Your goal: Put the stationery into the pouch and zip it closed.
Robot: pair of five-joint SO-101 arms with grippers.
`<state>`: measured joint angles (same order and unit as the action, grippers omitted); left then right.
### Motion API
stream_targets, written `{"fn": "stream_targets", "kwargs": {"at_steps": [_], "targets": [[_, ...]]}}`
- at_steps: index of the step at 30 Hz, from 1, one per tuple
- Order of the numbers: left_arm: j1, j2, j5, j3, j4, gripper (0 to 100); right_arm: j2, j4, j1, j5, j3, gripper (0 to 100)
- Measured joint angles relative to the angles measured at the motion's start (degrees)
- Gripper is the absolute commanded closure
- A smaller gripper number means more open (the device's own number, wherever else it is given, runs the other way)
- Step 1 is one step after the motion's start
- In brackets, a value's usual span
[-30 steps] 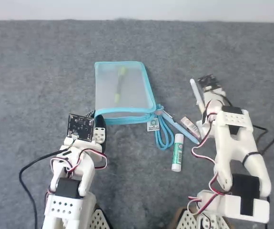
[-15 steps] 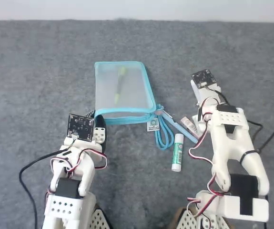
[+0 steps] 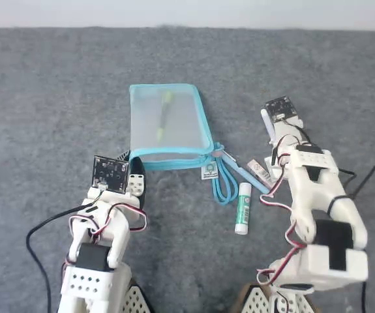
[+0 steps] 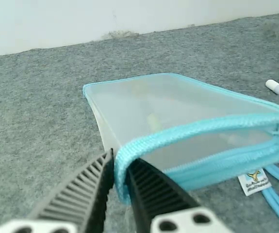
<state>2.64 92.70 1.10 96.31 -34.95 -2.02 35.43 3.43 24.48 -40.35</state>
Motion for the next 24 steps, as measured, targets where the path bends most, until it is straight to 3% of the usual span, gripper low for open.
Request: {"fn": "stream_targets", "kwargs": {"at_steps": [6, 14, 24], "targets": [[0.0, 0.0, 0.0, 0.0, 0.0, 99, -2.29, 1.67, 0.18, -0.09, 2.81, 99.8], [0.0, 0.0, 0.0, 0.0, 0.0, 99, -1.58, 3.34, 3.96, -0.09, 3.16, 99.1], [0.0, 0.0, 0.0, 0.0, 0.0, 99, 19.78, 23.03, 6.24, 0.0, 3.08, 99.1]]}}
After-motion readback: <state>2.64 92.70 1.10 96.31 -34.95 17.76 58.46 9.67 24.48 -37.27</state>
